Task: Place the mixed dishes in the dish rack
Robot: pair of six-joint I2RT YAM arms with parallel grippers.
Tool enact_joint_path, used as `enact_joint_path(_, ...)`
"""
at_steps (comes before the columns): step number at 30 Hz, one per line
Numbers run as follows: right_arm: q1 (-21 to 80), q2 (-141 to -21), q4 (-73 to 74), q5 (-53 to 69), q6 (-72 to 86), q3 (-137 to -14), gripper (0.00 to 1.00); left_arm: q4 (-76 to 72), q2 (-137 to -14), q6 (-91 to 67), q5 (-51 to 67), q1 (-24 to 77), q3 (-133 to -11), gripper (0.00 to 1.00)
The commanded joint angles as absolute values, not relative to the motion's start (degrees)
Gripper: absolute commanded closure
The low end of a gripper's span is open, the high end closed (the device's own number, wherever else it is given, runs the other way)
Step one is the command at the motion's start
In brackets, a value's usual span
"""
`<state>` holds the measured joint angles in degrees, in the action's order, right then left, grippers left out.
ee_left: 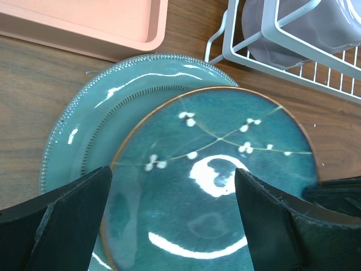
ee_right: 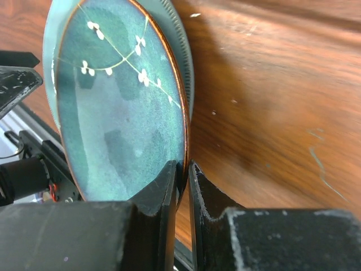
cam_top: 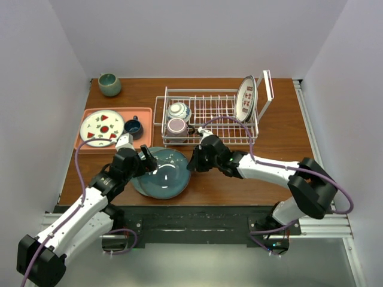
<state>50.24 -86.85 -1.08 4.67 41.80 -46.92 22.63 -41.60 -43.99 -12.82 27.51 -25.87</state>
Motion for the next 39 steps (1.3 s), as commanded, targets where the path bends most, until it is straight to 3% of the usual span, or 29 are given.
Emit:
enact_joint_path(1, 50.4, -82.1, 3.9, -1.1, 38.9, -48.2, 1.0, 19.5, -41.9, -44.6, -12.7, 27.6, -25.4, 0.04)
enact_joint_path(6, 50.4, -78.6, 5.0, -1.6, 38.4, -48.3, 1.0, 15.8, -44.3, -44.7, -9.3, 27.6, -24.2, 0.08)
enact_joint_path(11, 50.4, -77.2, 5.1, -1.8, 38.1, -48.0, 1.0, 10.7, -49.6, -45.5, -3.9, 27.6, -21.8, 0.29)
enact_joint_path(12, 50.4, -77.2, 5.2, -1.8, 38.1, -48.0, 1.0, 10.5, -50.4, -45.7, -3.4, 27.6, -21.7, 0.38)
enact_joint_path(14, 50.4, -77.3, 5.2, -1.8, 38.1, -48.1, 1.0, 10.3, -52.5, -46.2, -3.3, 27.6, -21.4, 0.44)
enact_joint_path(15, 50.4, -77.3, 5.3, -1.8, 38.2, -48.0, 1.0, 10.3, -53.1, -46.2, -3.2, 27.6, -21.4, 0.52)
enact_joint_path(22, 50.4, -77.2, 5.5, -2.5, 38.3, -48.0, 0.99, 10.1, -54.1, -47.5, -3.5, 27.6, -20.2, 0.69)
enact_joint_path(28, 50.5, -78.0, 4.8, -2.5, 39.1, -47.7, 0.62, 10.0, -56.2, -48.8, -1.7, 27.6, -19.8, 0.77)
enact_joint_path(39, 50.4, -82.4, -3.2, 1.0, 43.1, -43.5, 0.32, 1.5, -61.5, -52.4, 9.2, 27.6, -15.1, 0.8)
